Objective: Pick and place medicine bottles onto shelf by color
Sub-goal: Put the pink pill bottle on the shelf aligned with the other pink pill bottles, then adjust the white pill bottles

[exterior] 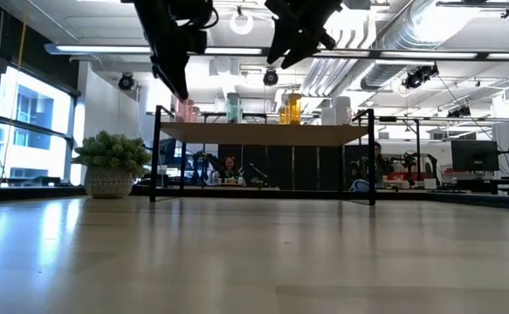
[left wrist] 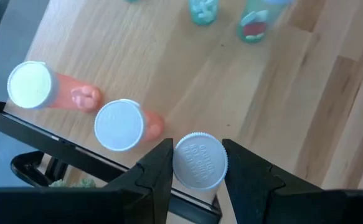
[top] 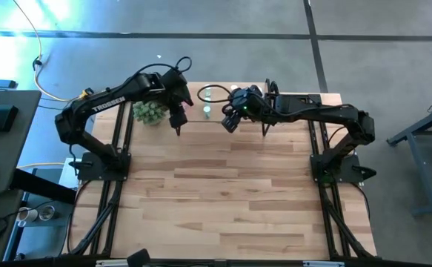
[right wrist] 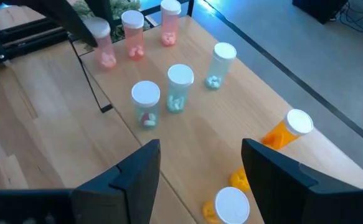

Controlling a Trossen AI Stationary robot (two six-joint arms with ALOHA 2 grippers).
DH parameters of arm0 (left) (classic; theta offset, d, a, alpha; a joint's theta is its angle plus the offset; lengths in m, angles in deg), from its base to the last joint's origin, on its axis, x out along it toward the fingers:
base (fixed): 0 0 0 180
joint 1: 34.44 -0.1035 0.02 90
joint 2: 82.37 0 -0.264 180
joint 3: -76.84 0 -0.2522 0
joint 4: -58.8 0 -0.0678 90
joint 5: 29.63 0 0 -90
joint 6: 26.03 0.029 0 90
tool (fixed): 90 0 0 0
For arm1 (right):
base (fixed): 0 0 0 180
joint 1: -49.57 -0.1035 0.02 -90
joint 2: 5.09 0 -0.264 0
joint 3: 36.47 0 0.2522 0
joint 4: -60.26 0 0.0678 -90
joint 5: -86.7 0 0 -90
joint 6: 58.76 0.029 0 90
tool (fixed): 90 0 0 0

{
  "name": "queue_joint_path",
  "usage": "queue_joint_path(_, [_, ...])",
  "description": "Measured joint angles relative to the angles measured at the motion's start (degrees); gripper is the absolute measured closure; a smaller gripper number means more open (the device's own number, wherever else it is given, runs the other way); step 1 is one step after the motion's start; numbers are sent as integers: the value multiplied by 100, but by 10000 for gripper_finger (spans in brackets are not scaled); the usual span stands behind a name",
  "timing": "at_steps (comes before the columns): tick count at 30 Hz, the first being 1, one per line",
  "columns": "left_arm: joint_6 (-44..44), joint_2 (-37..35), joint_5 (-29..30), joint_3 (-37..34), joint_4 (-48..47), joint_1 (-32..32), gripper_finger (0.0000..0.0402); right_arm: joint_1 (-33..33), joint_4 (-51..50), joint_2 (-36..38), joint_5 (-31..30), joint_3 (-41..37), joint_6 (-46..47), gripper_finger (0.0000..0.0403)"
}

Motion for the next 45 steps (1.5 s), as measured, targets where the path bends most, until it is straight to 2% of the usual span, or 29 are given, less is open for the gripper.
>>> queue_joint_path(29, [0, 183, 19, 9, 89, -19, 282, 0, -76, -4, 0, 0, 1, 187])
queue_joint_path(40, [-2, 205, 17, -17, 47, -19, 212, 0, -76, -4, -2, 0, 1, 187])
queue_joint_path(45, [-2, 203, 19, -17, 67, -19, 198, 0, -76, -7, -2, 0, 36, 187])
